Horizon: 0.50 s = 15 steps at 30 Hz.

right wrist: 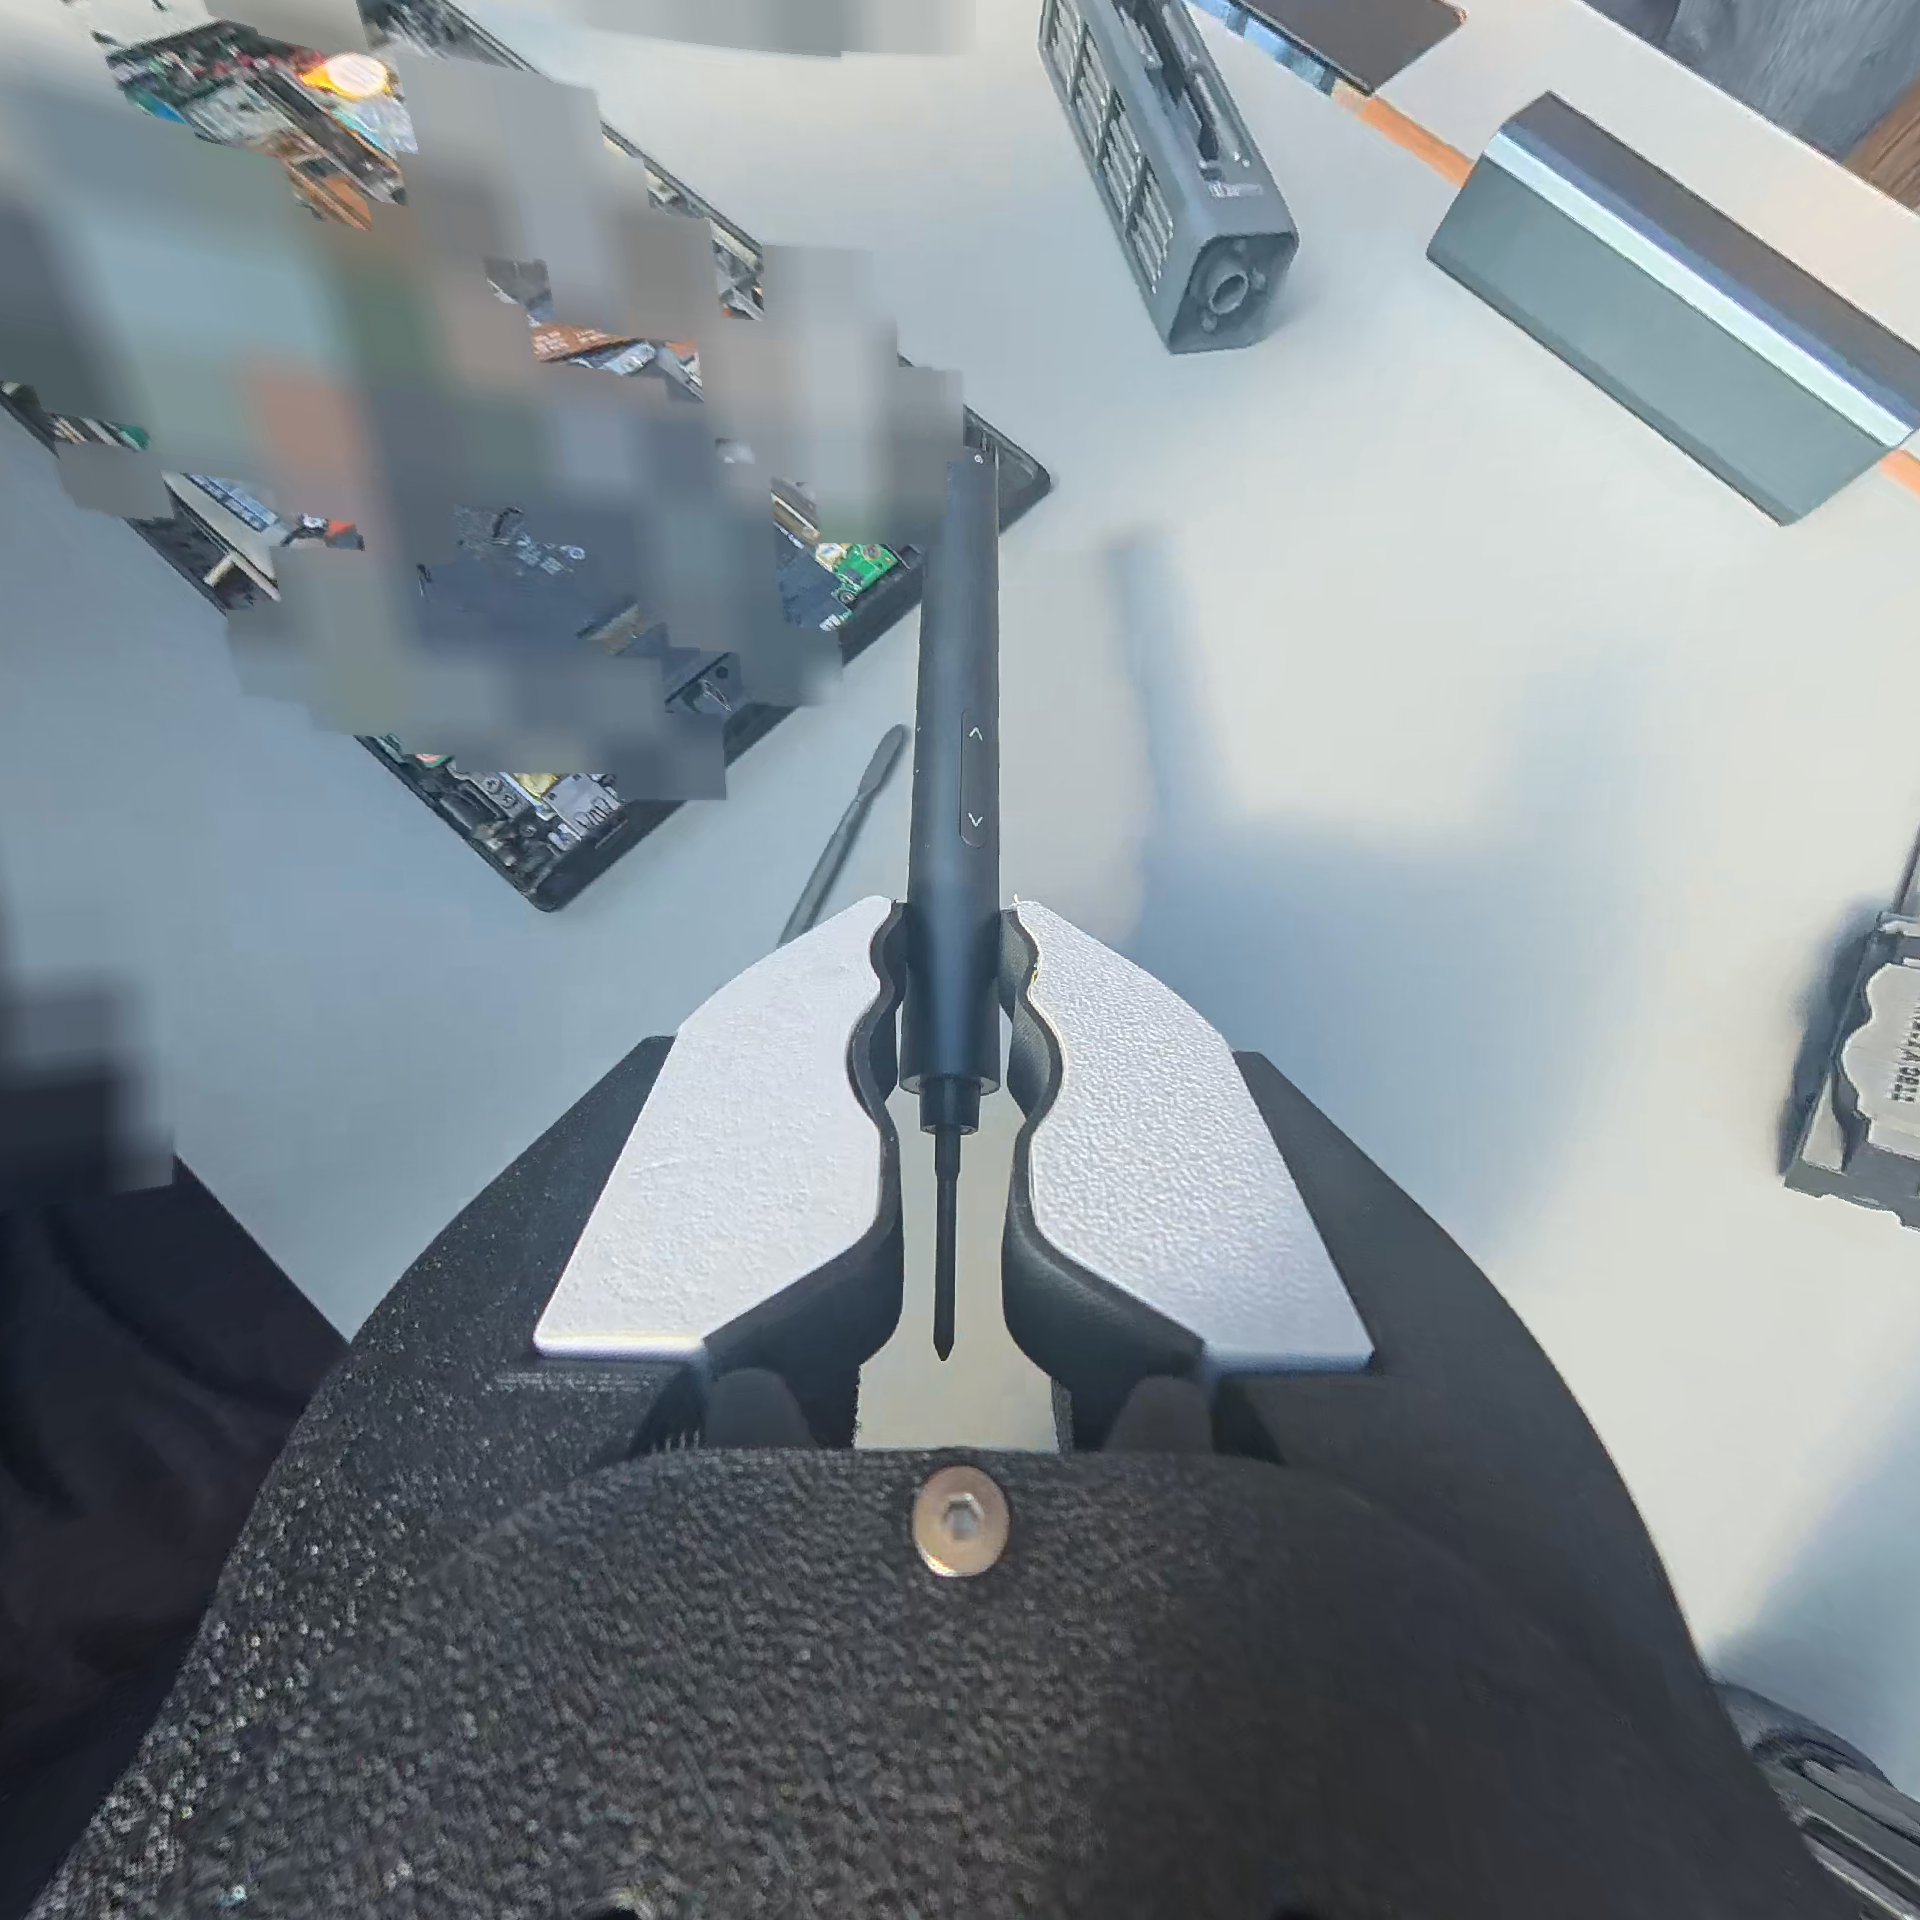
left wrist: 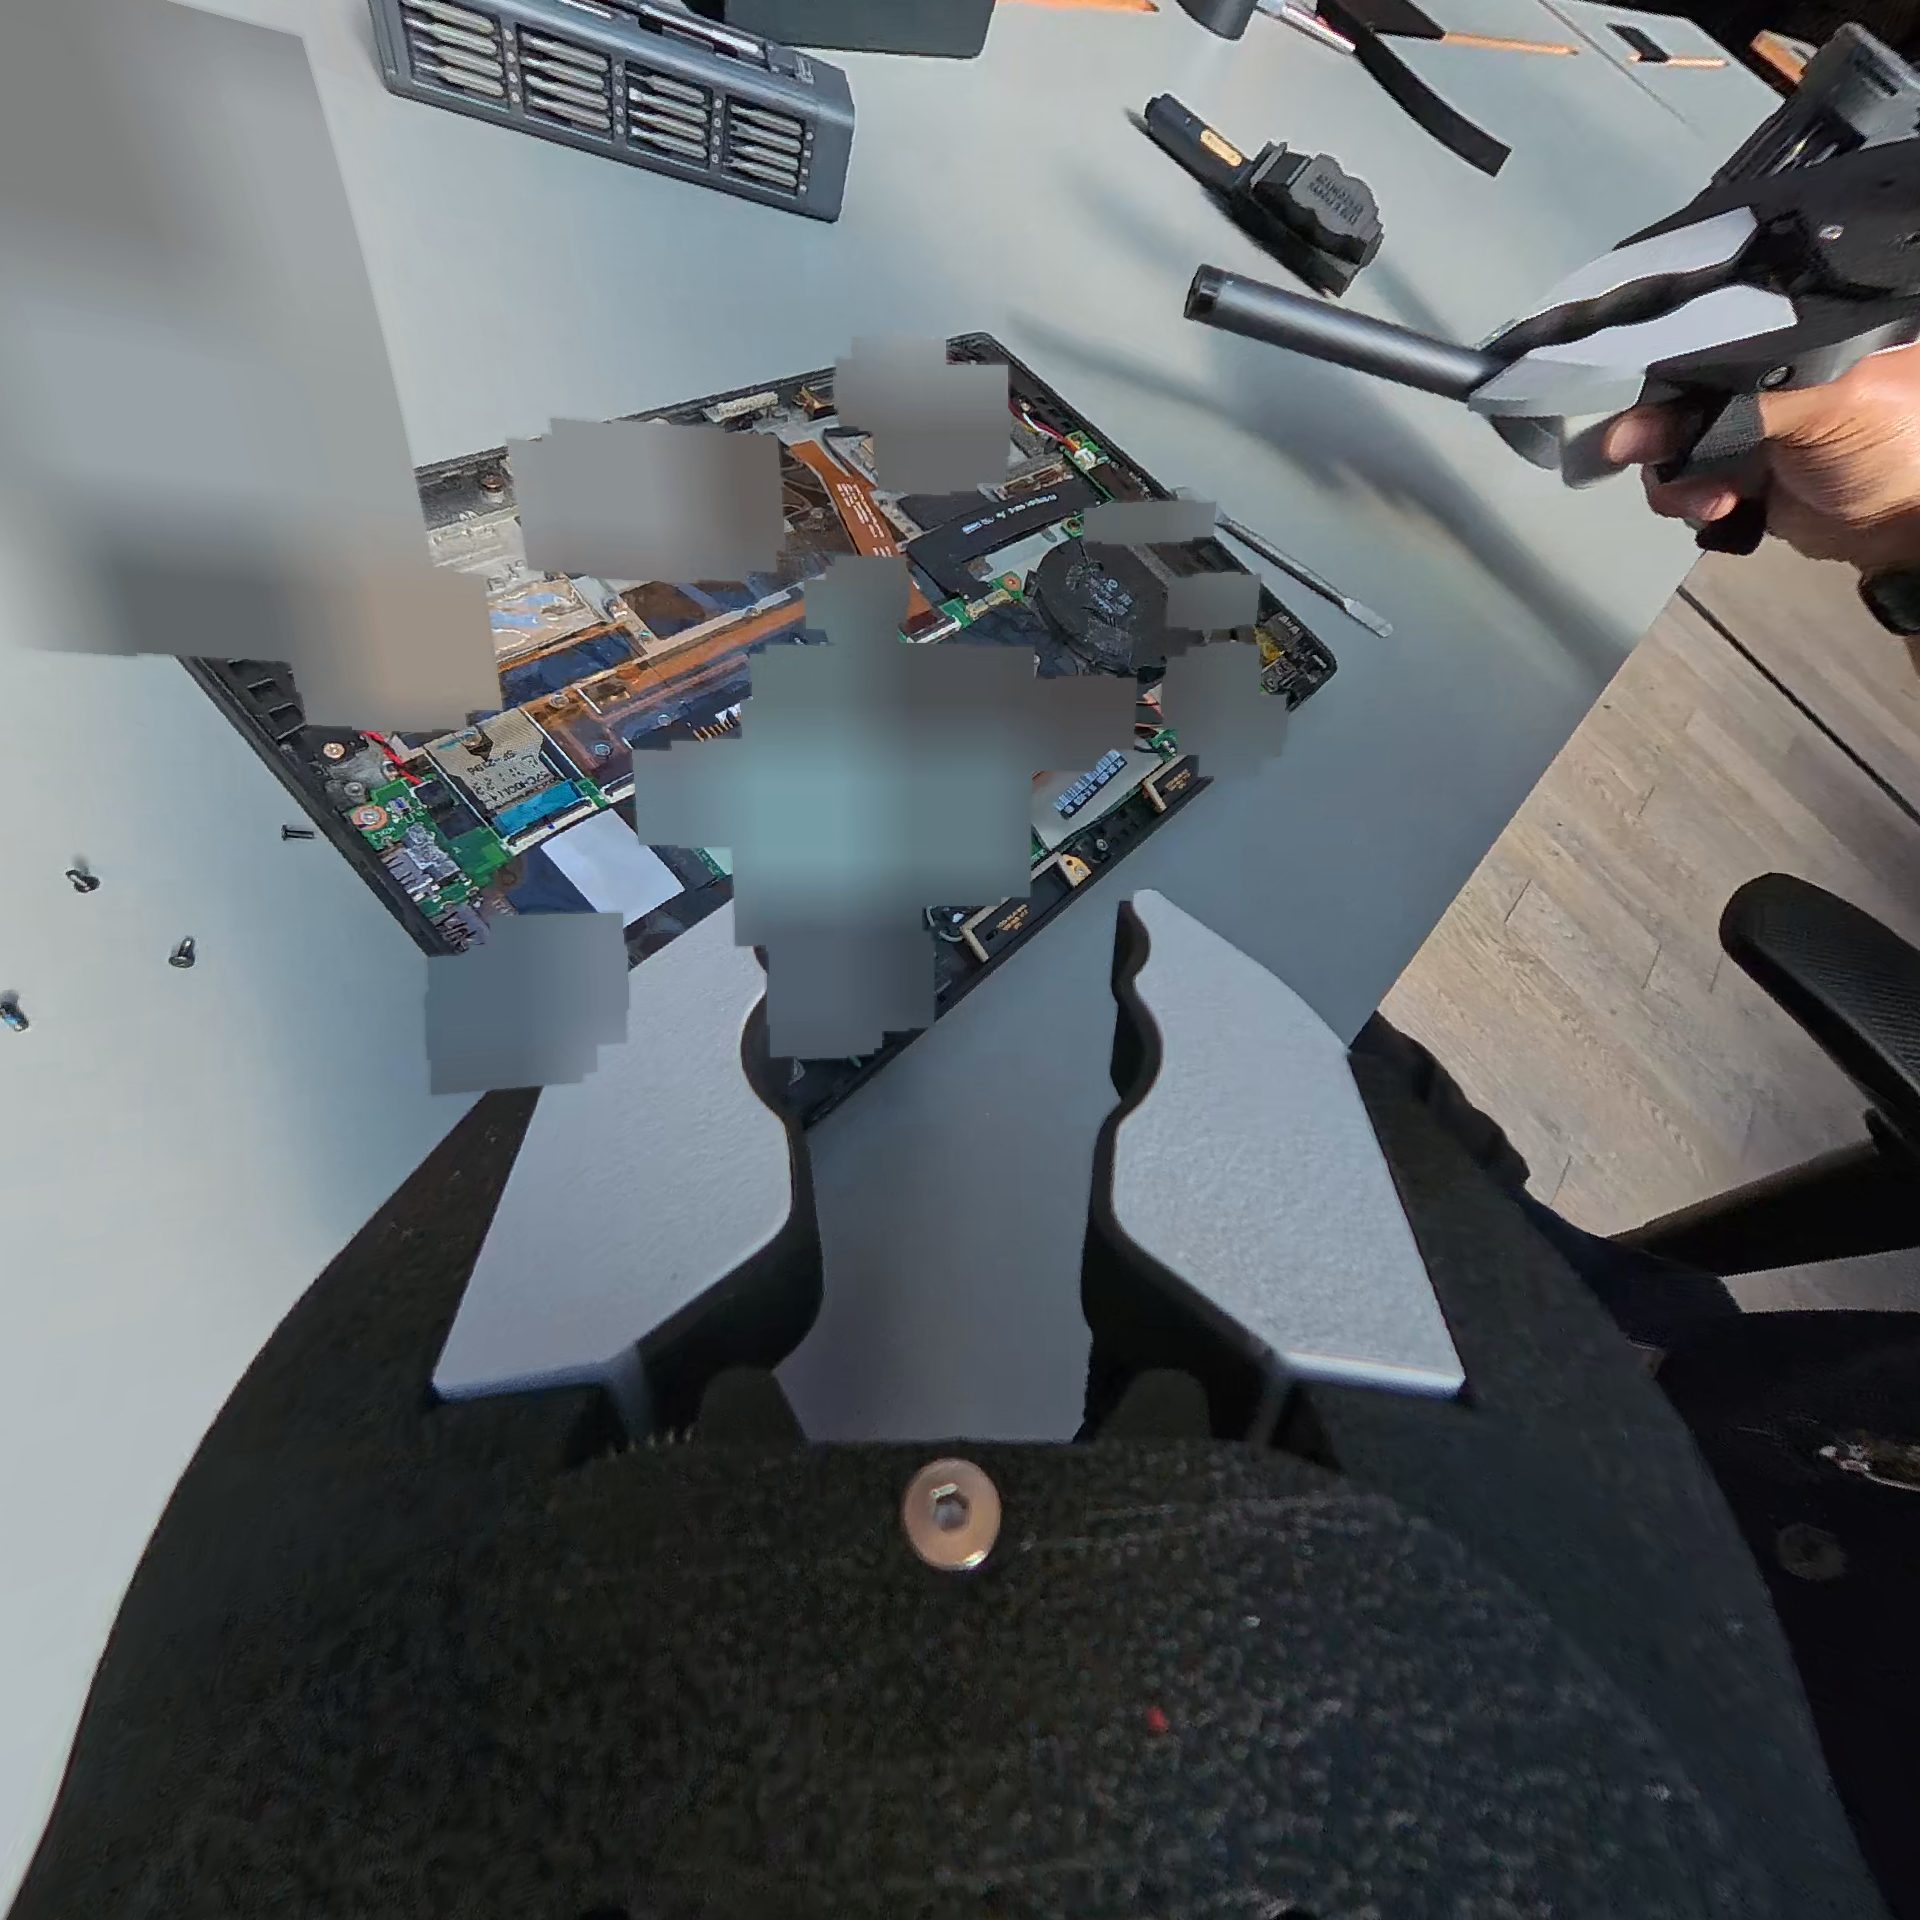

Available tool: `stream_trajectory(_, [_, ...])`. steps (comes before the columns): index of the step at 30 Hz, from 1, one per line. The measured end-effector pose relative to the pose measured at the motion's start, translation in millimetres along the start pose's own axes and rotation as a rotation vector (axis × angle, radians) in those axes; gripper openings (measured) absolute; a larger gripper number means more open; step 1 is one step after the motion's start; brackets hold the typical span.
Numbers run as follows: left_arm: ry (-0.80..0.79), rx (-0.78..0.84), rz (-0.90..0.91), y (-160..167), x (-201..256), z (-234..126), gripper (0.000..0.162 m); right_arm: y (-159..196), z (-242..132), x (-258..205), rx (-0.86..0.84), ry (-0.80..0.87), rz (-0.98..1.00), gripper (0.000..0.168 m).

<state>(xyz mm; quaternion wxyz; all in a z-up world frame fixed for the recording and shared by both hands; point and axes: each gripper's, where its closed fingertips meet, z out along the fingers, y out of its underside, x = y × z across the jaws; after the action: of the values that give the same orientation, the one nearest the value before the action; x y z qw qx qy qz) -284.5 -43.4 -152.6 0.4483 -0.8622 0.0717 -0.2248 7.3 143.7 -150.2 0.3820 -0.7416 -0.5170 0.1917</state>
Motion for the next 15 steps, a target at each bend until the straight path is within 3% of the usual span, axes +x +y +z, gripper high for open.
stream_trajectory(4, [0.083,-0.011,0.021,-4,22,12,0.059,-38,-4,-47,0.091,-0.1,-0.045,0.016])
stream_trajectory(11, [0.293,-0.076,0.243,-19,77,29,0.092,-95,10,-144,0.222,-0.374,-0.166,0.016])
stream_trajectory(15, [0.372,-0.03,0.264,-36,85,23,0.093,-117,12,-180,0.296,-0.52,-0.168,0.016])
